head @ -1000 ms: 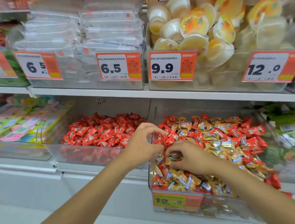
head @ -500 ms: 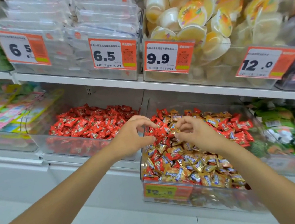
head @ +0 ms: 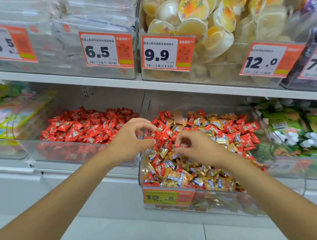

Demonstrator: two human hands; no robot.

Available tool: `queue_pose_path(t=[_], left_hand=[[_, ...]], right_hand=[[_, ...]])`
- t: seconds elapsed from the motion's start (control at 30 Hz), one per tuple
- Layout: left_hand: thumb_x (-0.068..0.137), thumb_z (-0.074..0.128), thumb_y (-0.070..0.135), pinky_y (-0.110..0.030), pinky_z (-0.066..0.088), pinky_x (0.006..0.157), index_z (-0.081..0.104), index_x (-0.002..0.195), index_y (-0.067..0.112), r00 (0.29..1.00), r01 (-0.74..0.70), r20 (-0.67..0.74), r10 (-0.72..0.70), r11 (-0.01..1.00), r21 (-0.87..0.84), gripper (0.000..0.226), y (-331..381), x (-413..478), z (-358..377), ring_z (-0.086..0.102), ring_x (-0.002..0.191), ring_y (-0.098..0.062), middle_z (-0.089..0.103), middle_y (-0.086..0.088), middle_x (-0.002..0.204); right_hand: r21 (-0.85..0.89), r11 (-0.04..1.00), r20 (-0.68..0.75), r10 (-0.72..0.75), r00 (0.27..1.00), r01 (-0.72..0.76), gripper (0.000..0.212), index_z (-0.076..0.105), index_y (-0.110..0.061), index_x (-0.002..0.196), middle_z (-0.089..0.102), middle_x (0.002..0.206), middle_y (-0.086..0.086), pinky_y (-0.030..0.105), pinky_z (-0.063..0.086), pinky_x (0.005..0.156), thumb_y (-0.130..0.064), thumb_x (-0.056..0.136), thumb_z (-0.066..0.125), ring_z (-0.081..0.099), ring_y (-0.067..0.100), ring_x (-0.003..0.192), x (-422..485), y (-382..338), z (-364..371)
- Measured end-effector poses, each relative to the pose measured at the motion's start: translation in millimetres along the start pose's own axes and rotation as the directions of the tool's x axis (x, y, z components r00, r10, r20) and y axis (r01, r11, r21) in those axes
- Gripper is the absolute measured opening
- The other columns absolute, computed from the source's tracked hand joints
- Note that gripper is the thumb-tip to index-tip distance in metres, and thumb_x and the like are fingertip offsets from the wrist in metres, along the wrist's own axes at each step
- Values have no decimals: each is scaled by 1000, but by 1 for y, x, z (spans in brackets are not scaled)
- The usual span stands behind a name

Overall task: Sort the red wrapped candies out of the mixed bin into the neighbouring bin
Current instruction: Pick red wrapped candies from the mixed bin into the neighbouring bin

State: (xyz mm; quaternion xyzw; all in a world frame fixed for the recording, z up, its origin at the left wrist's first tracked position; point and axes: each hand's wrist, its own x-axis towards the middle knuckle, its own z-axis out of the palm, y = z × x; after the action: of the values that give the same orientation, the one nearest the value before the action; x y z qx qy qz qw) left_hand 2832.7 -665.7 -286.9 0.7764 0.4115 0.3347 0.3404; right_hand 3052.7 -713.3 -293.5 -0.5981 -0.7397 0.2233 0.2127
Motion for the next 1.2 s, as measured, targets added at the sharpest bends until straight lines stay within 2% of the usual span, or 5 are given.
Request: queue_pose_path(t=[0.1,0.4,0.87,0.97,1.2], left_hand=[[78,77,13,1,33,81,70,94,33,1000,6,-3,-6,1000,-3,28,-1,0,0,49,100,12,50,27,112],[76,78,9,4,31,80,72,95,28,1000,-18,-23,18,1000,-4,27,-3,1,1,50,99,11,52,22,113],[79,76,14,5,32,76,71,96,29,1000,-7,13,7,1000,30,23,-2,1,-2,49,88,16,48,25,113],[80,75,14,5,33,73,71,97,28,1000,16,23,-16,1000,25,23,-1,1,-2,52,85,3,46,23,115],[79,76,14,3,33,72,71,97,30,1000,20,15,-21,998,61,25,5,-1,-2,54,93,-4,51,13,119]], right_hand=[[235,970,-71,85,994,-66,13,50,-20,92,64,84,3,47,53,71,-8,96,48,65,20,78,0,0,-13],[-274,954,244,-54,968,122,34,63,-18,107,51,104,0,31,39,80,-41,83,72,44,17,97,13,-18,36],[178,980,17,88,996,-90,11,53,-24,89,62,98,-7,34,47,53,-15,93,57,62,19,66,15,6,-12],[131,989,44,68,997,-73,14,63,-19,91,59,71,-21,25,40,53,-20,98,51,48,6,52,12,2,-8],[-332,940,100,-45,994,76,40,68,-21,91,66,82,-5,34,47,64,-59,78,70,59,16,75,24,-16,41]])
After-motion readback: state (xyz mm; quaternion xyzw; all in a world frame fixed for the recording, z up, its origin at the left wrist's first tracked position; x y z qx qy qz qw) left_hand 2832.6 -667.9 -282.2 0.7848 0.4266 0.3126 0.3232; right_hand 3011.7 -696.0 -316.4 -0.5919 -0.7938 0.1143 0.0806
